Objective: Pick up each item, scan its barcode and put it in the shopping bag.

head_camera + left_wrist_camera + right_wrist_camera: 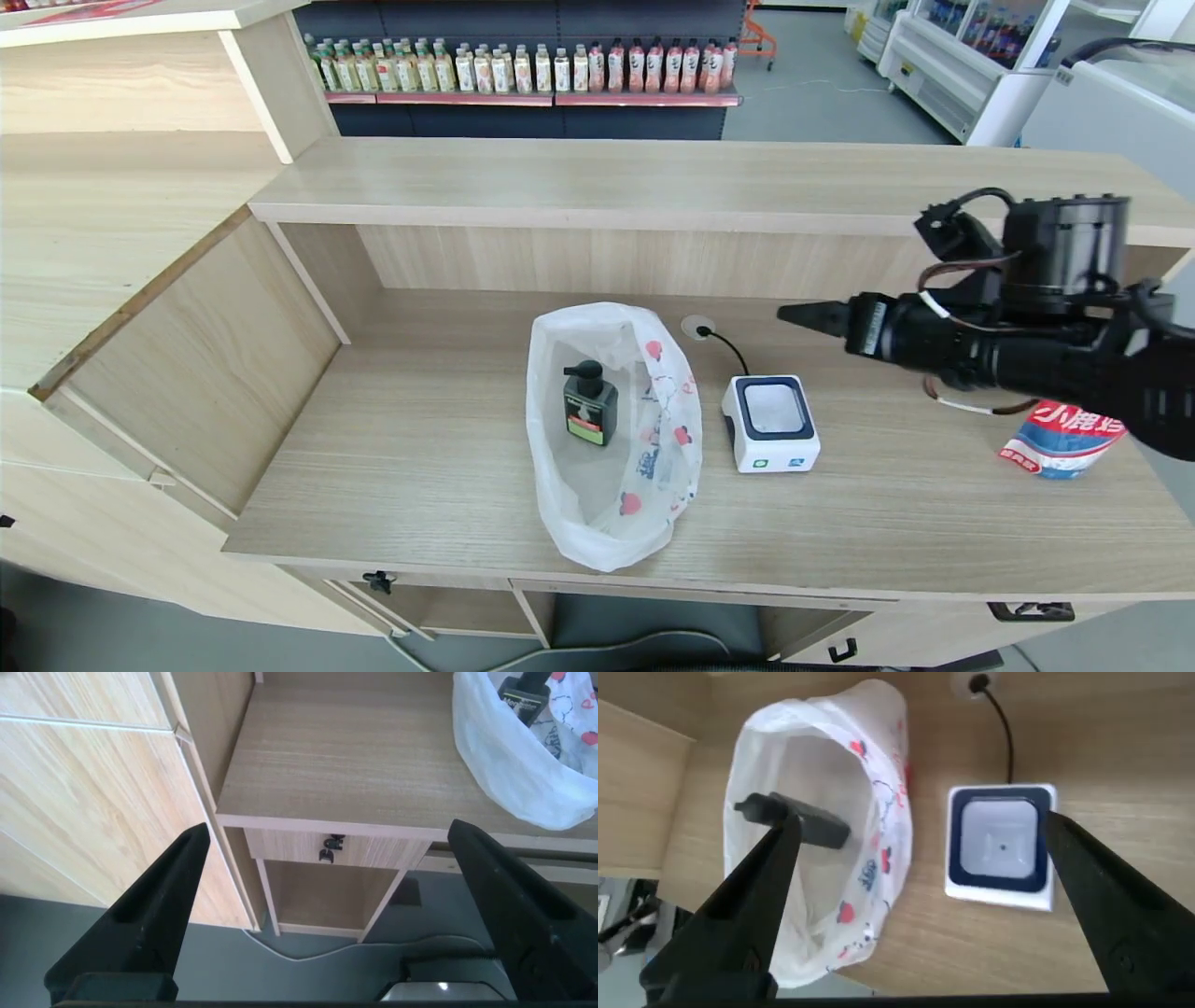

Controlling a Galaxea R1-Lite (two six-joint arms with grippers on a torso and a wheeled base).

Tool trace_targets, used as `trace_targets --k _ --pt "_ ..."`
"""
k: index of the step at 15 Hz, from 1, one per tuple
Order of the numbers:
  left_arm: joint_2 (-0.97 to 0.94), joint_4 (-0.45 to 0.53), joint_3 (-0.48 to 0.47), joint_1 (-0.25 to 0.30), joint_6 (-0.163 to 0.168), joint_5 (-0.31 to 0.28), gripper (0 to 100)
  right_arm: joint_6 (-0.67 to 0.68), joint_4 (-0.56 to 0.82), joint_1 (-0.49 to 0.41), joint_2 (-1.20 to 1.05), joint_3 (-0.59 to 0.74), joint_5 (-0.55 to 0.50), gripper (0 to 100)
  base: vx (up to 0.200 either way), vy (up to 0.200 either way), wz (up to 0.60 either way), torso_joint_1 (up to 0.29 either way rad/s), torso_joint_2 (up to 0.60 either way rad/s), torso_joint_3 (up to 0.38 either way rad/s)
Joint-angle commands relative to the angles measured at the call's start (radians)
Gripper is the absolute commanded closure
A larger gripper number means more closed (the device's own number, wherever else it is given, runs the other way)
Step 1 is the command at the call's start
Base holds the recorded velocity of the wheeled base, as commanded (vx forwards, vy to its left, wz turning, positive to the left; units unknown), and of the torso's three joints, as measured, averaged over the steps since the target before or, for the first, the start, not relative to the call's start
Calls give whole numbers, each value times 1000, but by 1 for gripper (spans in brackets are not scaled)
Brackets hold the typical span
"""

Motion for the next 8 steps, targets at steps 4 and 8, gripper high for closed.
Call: trace_targets --k 4,8 --pt "0 -2 0 0 -3 0 0 31 134 -115 -271 235 -114 0 0 0 0 0 0 0" --pt "0 0 0 0 2 0 0 85 171 -121 -321 254 -132 0 0 -50 0 1 1 1"
